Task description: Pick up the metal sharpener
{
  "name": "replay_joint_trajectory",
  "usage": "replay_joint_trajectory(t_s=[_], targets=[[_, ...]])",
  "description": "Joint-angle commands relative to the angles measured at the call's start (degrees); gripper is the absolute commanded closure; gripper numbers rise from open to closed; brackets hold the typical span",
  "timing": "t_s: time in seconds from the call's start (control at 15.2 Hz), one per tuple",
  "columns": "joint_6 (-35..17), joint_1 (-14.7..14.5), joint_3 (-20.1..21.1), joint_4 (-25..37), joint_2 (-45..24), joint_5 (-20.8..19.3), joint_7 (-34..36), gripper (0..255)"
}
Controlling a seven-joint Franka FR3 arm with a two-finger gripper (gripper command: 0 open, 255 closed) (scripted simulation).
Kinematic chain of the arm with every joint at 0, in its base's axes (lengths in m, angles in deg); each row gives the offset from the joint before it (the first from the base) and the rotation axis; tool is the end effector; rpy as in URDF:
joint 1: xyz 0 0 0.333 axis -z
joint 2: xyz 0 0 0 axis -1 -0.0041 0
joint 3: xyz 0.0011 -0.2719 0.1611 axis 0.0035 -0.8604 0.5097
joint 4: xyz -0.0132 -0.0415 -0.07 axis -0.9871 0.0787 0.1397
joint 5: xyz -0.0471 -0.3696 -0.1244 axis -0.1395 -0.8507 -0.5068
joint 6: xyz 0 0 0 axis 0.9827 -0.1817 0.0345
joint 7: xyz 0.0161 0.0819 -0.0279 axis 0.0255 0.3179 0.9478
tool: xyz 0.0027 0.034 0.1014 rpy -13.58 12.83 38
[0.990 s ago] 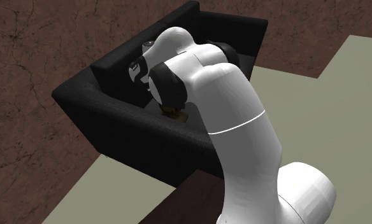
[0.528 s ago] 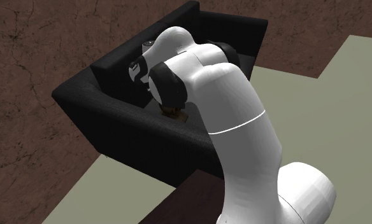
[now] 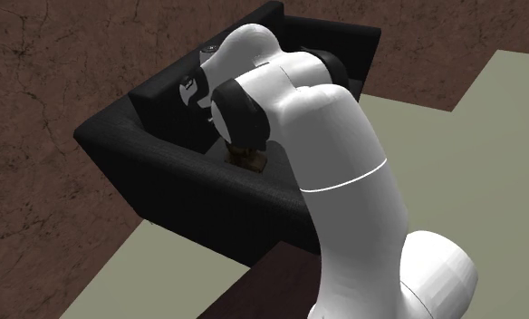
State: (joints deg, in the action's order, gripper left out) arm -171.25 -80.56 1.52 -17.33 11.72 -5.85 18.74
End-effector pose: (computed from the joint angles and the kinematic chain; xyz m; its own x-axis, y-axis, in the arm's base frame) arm 0.7154 -0.1938 0.2239 0.9969 0.0544 0.0575 0.0519 -0.9977 0.0430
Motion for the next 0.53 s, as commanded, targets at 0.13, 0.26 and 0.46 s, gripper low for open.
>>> replay_joint_trajectory(t_s=[0.13, 0.26, 0.46], targets=[[1.9, -0.1, -0.2, 0.1, 2.0, -0.2, 0.1, 255], [2.9, -0.2, -0.3, 0.2, 2.8, -0.3, 0.1, 255], [3.4, -0.2, -0.3, 0.3, 3.3, -0.4, 0.1, 255]])
